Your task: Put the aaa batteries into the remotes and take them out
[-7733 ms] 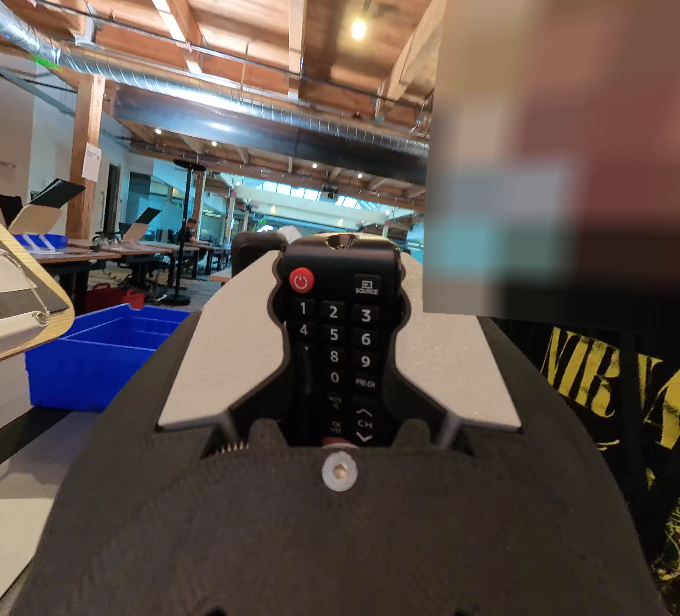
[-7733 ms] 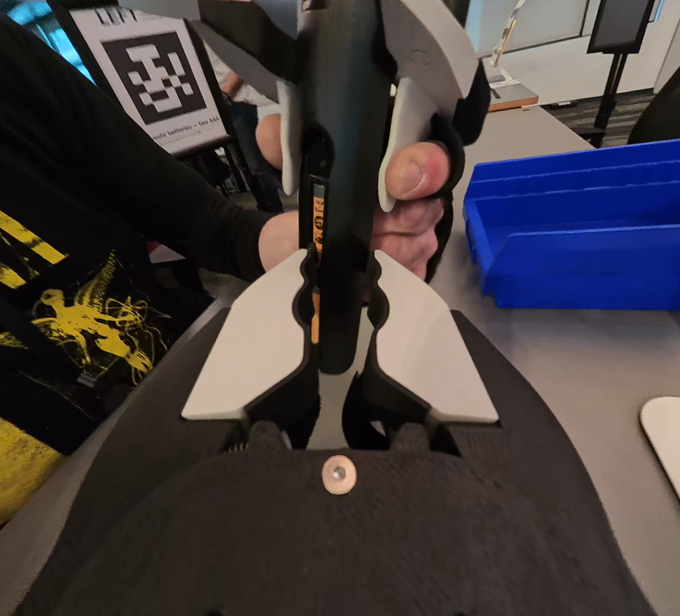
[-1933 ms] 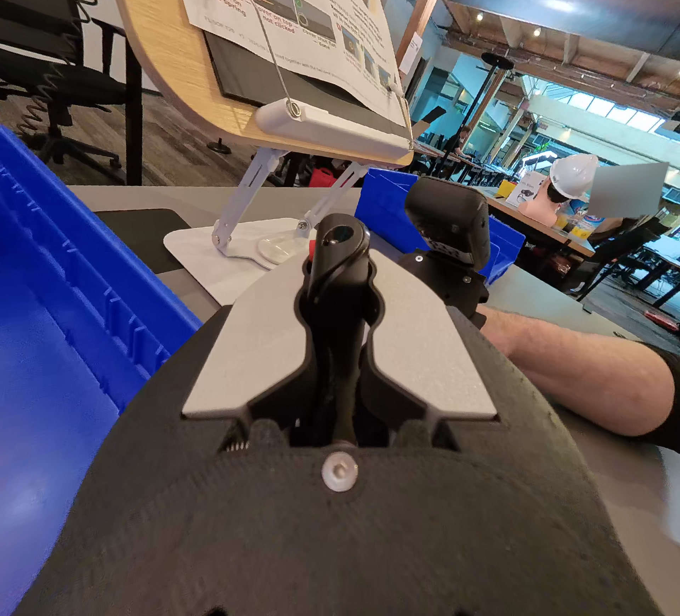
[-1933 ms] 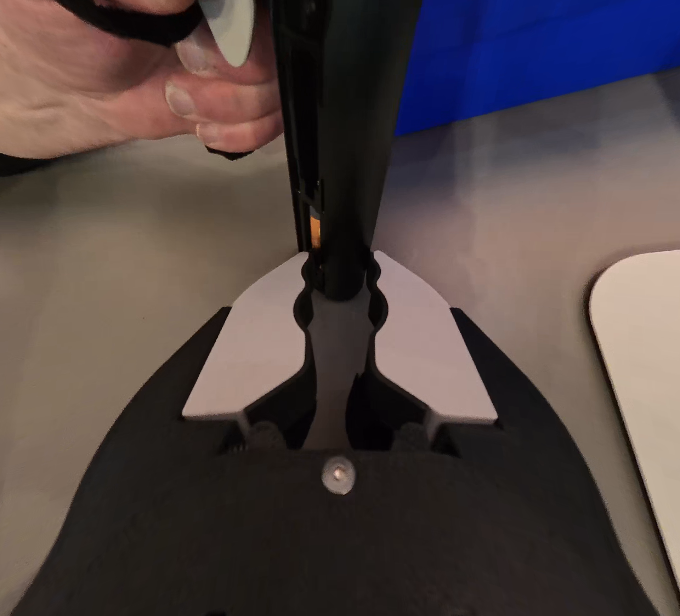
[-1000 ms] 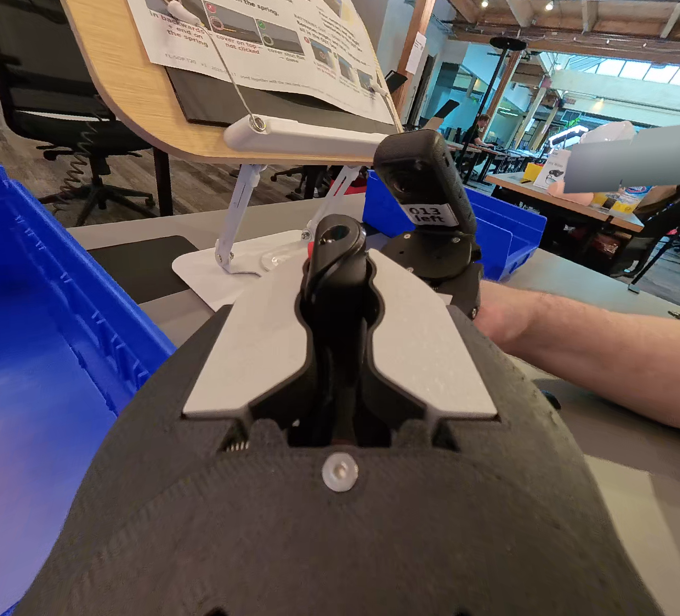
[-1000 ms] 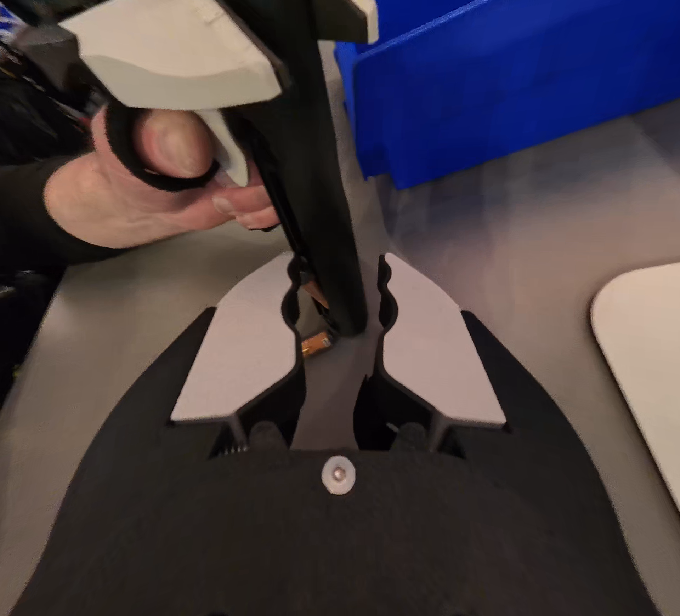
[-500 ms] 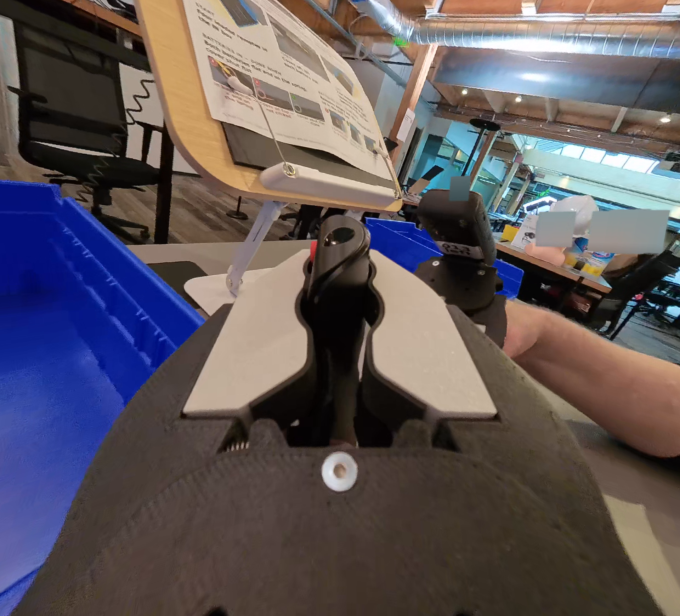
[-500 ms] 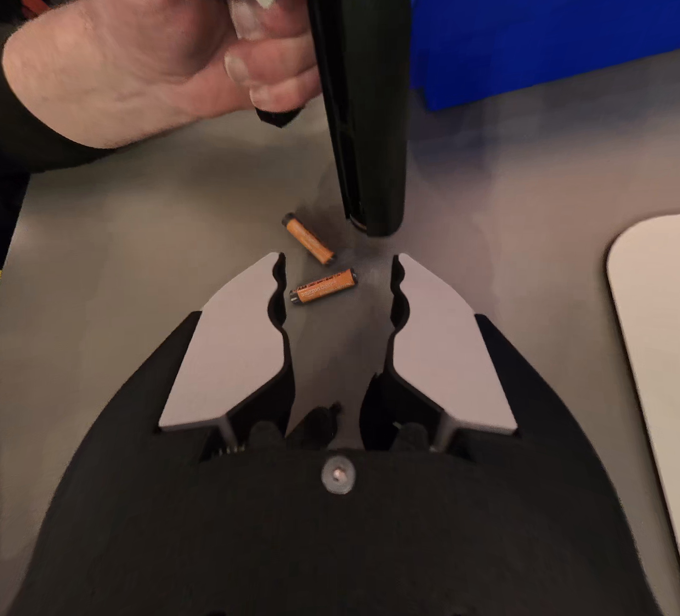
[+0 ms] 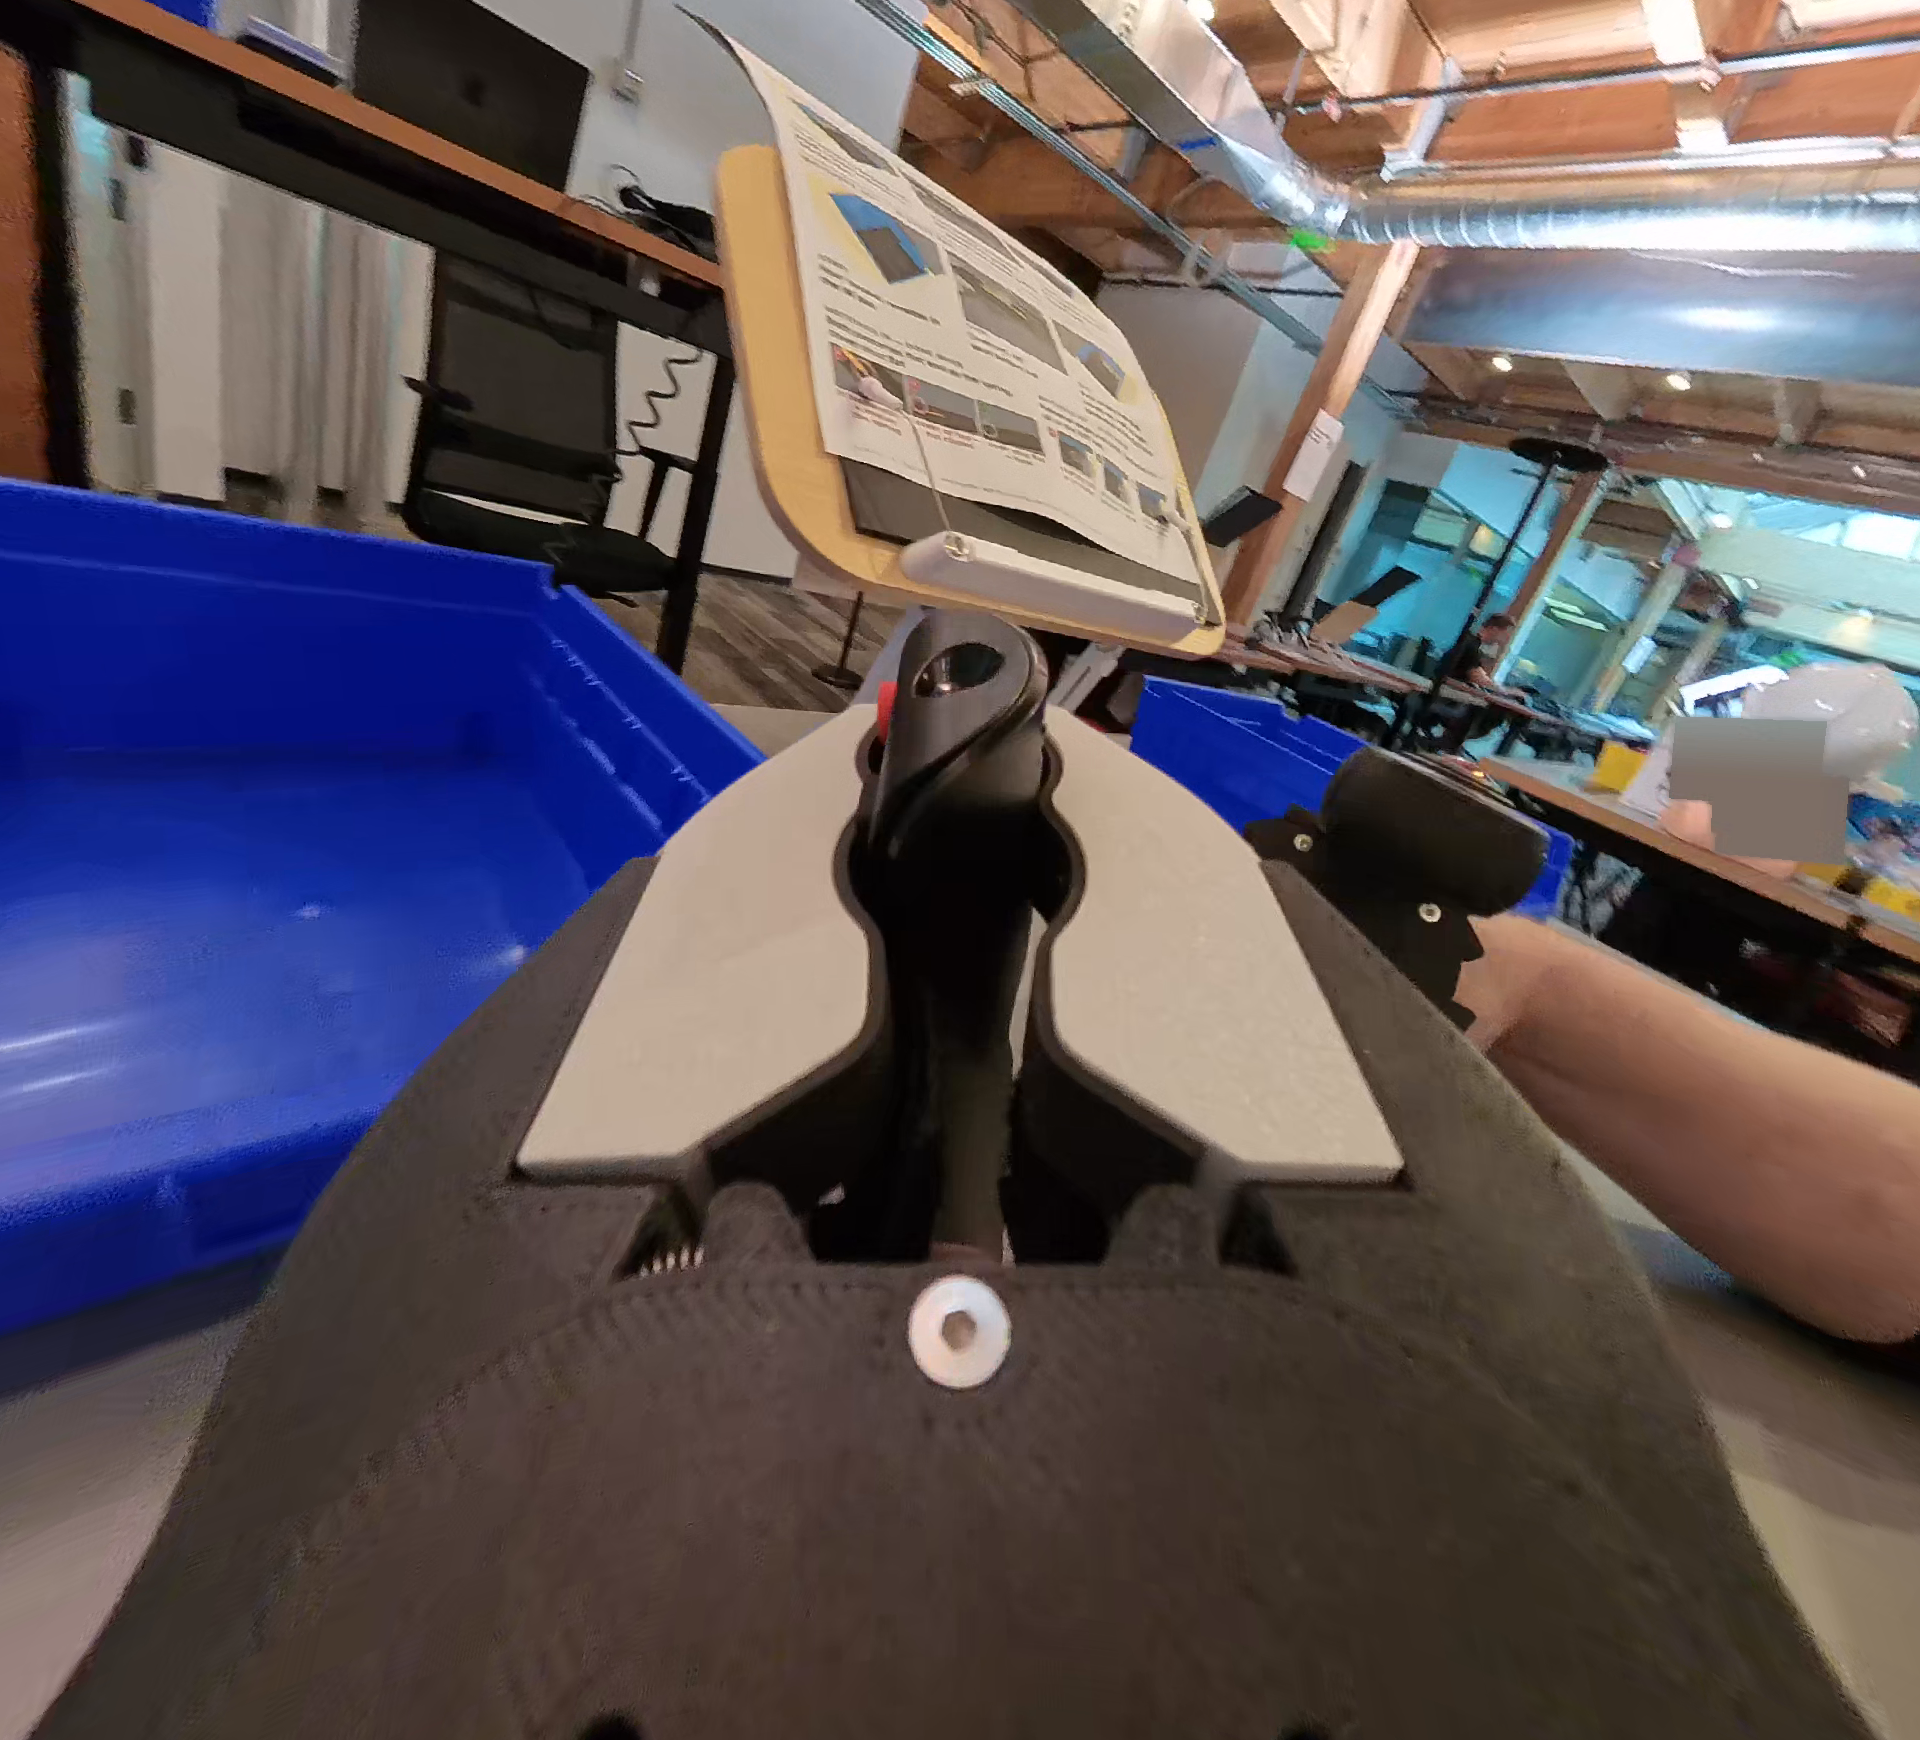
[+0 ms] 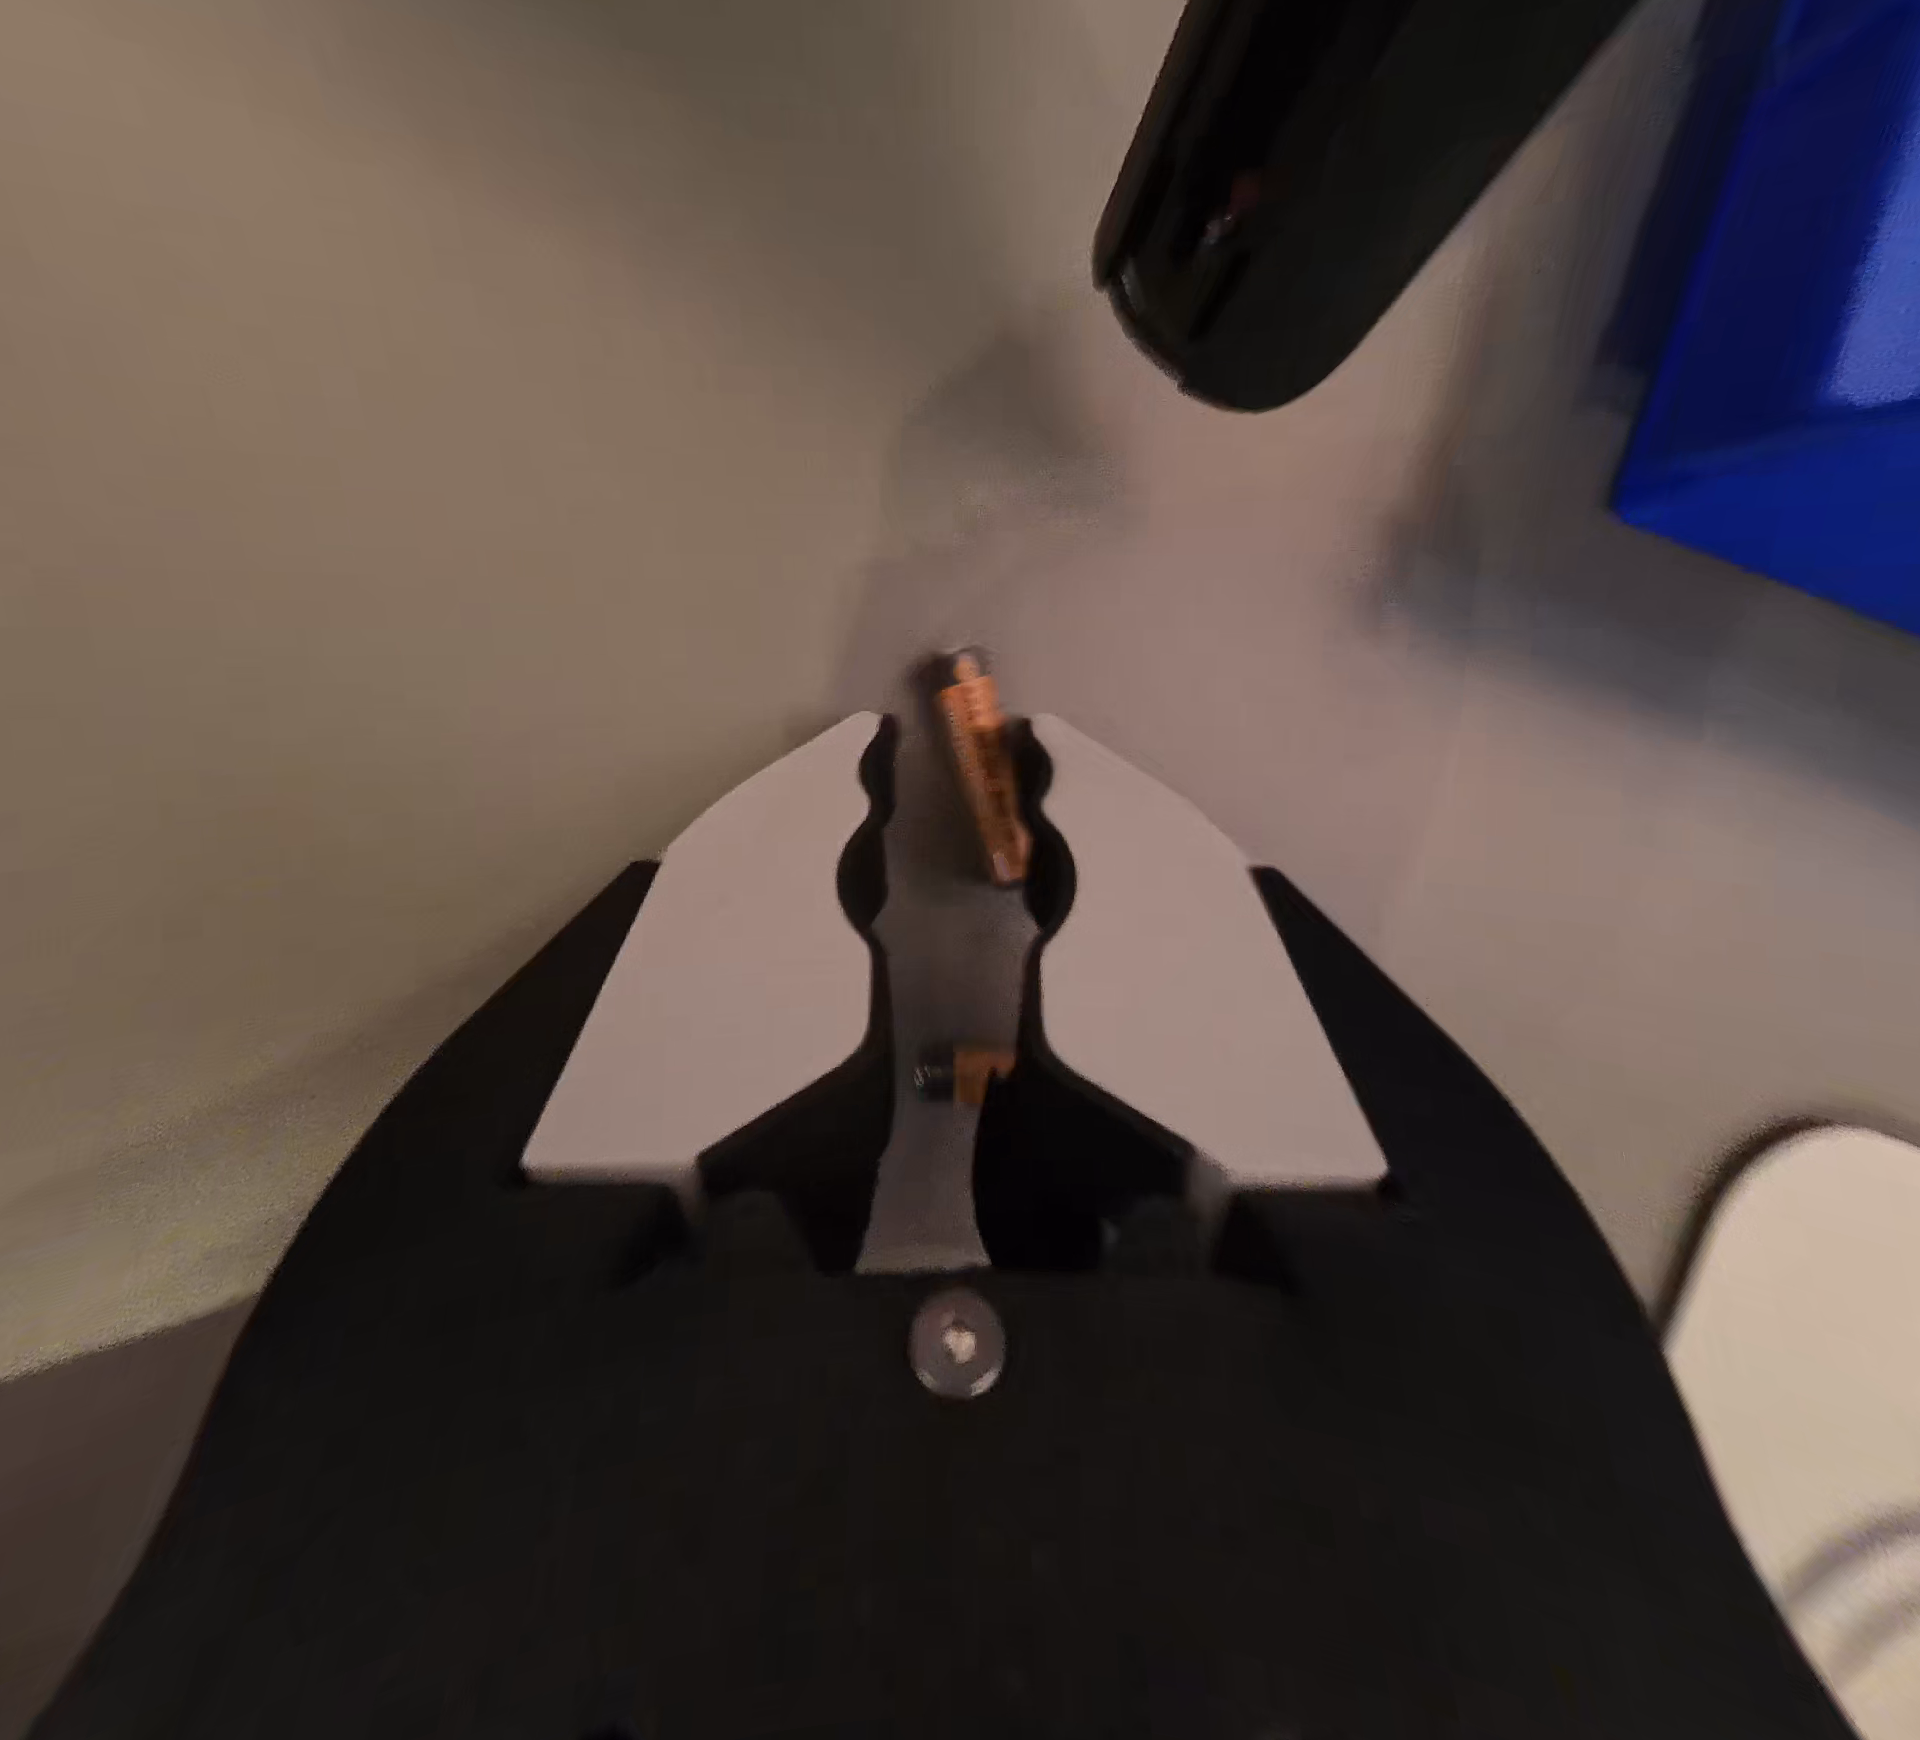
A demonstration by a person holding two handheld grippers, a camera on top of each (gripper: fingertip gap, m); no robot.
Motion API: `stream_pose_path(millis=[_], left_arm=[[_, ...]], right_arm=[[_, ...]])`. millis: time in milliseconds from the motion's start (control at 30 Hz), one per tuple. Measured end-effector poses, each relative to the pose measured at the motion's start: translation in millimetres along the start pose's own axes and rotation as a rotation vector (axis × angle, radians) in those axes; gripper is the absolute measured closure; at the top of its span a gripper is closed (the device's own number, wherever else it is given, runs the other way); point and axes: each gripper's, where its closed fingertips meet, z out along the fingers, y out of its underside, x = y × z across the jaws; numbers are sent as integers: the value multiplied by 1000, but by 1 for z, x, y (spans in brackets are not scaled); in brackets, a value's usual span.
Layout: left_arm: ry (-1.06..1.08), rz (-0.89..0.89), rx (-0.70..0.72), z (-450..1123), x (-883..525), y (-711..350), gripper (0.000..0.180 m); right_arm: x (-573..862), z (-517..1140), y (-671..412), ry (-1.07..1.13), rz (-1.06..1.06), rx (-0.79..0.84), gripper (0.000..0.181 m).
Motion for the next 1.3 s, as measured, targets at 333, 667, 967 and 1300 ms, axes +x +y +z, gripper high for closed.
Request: stream_pose_path(millis=[333,667,967,1300], left_arm=[[-75,40,87,-39,-1,7,156],[1,41,110,-36,10,15,156],[-20,50,73,-29,8,16,156],[39,27,38,-15,23,26,155]], right_arm=[[-11,-2,4,-15,-11,21,171],[-19,-59,-26,-8,59,250,171],[-14,-211,2,317,136,388,171],[42,-375,268,700,506,-118,171]])
